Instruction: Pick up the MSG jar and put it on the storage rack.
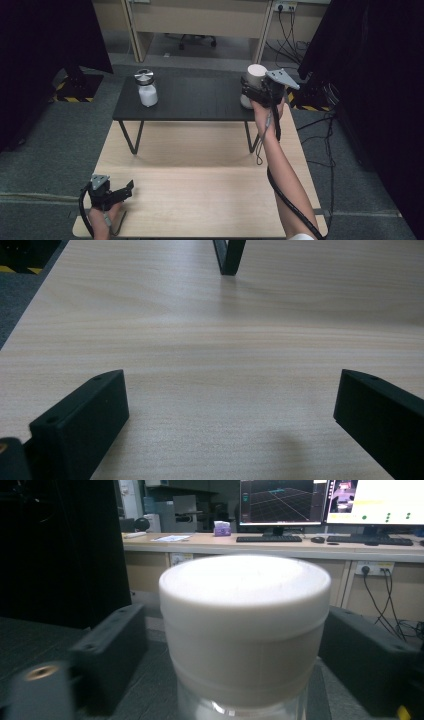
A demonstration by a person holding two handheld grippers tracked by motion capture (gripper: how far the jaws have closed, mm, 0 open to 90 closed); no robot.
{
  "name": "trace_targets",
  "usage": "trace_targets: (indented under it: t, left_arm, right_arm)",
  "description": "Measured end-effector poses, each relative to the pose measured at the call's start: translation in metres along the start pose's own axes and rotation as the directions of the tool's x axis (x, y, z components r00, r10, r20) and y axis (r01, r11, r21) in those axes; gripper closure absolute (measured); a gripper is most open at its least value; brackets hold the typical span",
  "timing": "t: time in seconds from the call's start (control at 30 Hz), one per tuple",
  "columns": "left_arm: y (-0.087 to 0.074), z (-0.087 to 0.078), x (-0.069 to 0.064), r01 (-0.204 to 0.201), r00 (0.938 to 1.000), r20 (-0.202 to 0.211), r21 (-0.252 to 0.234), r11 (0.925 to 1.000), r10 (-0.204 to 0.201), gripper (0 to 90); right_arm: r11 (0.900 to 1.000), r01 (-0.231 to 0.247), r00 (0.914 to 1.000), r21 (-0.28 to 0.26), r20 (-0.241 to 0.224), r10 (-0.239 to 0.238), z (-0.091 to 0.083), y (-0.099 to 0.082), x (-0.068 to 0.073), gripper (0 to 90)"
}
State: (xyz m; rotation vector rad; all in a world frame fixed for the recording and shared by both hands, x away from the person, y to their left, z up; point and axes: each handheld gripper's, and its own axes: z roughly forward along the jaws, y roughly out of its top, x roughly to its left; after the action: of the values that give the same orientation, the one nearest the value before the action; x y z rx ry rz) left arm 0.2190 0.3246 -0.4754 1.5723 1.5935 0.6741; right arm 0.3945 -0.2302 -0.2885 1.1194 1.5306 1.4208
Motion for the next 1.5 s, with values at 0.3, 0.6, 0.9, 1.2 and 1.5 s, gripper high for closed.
trace_targets:
  t: [0.3,0.6,0.9,1.2,1.5]
  left_arm:
    - [0.000,0.000,0.000,0.001,1.0000,0.002,0.000,1.0000,-0.001,0.3]
    - [0.000,0.000,-0.001,-0.003,1.0000,-0.002,0.003,1.0000,0.003,0.3]
    - [0.000,0.000,-0.001,-0.009,1.0000,0.000,0.004,1.0000,0.009,0.2]
    - [0.000,0.000,-0.002,-0.017,0.9999,-0.004,0.007,0.9998,0.017,0.1]
    - [0.001,0.000,-0.003,-0.020,0.9998,-0.005,0.009,0.9998,0.020,0.1]
  right_arm:
    - [0.9982,0.060,0.9972,0.000,0.046,-0.060,-0.016,-0.014,0.009,0.3]
    - [0.9977,0.066,0.9967,-0.016,0.048,-0.065,-0.039,-0.022,0.006,0.3]
    - [0.9971,0.072,0.9966,-0.023,0.040,-0.071,-0.064,-0.041,0.003,0.3]
    - [0.9983,0.058,0.9979,-0.007,0.030,-0.058,-0.083,-0.067,-0.002,0.3]
    - [0.9975,0.067,0.9974,0.020,0.025,-0.068,-0.096,-0.088,-0.007,0.3]
